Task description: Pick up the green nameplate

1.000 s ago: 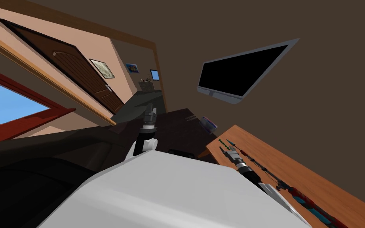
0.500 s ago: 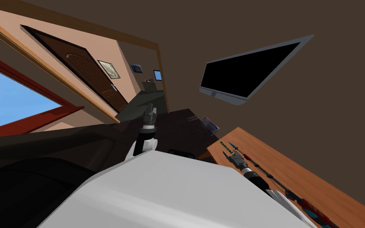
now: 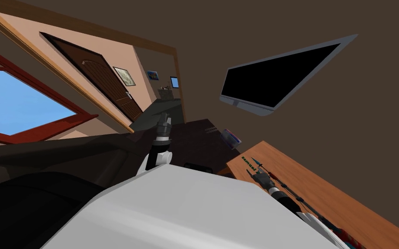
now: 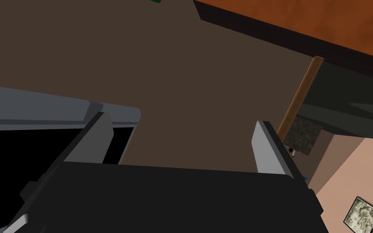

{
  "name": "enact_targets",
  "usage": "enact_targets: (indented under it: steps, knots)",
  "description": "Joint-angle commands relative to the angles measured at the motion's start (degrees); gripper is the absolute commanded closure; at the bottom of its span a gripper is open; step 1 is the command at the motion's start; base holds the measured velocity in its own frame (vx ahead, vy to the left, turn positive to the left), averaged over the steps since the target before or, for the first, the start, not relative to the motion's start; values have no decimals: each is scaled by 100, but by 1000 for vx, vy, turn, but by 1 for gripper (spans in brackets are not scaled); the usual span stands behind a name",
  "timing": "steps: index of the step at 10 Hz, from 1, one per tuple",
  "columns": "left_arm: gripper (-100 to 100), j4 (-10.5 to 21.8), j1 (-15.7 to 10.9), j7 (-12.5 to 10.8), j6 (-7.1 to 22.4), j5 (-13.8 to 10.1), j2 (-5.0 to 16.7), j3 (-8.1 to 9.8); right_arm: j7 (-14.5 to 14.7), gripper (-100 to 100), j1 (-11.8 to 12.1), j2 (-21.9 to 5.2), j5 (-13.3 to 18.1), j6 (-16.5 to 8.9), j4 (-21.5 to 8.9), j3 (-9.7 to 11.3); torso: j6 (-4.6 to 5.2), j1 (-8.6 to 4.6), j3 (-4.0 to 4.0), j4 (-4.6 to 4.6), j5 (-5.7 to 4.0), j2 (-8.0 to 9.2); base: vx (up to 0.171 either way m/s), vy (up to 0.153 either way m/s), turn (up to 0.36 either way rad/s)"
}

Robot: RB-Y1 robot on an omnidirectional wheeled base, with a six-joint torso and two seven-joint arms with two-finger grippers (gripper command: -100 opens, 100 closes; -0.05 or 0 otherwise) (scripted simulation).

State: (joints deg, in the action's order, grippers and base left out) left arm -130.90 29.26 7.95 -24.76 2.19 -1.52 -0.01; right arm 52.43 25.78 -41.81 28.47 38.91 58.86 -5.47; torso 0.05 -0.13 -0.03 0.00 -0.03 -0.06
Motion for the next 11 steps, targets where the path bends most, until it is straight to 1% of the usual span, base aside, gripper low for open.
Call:
enact_targets:
  steps: [1, 2, 3, 5, 6, 7, 8, 9, 11]
  knots:
    - [0, 0, 0, 0, 0, 0, 0, 0, 176, -100, -25, -98, 117, 18, -286, 0, 0, 0, 0, 0, 0, 0, 23, -31, 96]
    - [0, 0, 0, 0, 0, 0, 0, 0, 318, -100, -48, -168, 214, 29, -512, 0, -2, -2, -1, 0, 1, -2, 24, -49, 160]
    - [0, 0, 0, 0, 0, 0, 0, 0, 318, -100, -48, -168, 214, 29, -520, 0, -2, -7, -1, 0, -1, -2, 16, -40, 46]
    - [0, 0, 0, 0, 0, 0, 0, 0, 565, -100, -95, -291, 394, 45, -916, 5, -1, -3, 0, 0, 0, -1, 24, -42, 116]
    - [0, 0, 0, 0, 0, 0, 0, 0, 667, -100, -119, -344, 474, 49, -1063, 10, -3, -8, -3, -1, -1, -5, 38, -56, 105]
    - [0, 0, 0, 0, 0, 0, 0, 0, 667, -100, -119, -344, 474, 49, -1088, 10, -1, -9, -5, -2, -2, -8, 22, -36, 20]
    - [0, 0, 0, 0, 0, 0, 0, 0, 755, -100, -142, -389, 546, 51, -1241, 15, 1, -3, -3, -1, -1, -4, 14, -26, 54]
    - [0, 0, 0, 0, 0, 0, 0, 0, 887, -100, -183, -455, 663, 51, -1483, 27, -1, 1, -1, 0, 0, -2, 35, -48, 148]
    - [0, 0, 0, 0, 0, 0, 0, 0, 959, -100, -210, -490, 732, 48, -1623, 36, -1, -13, -3, -1, -3, -6, 23, -69, 66]
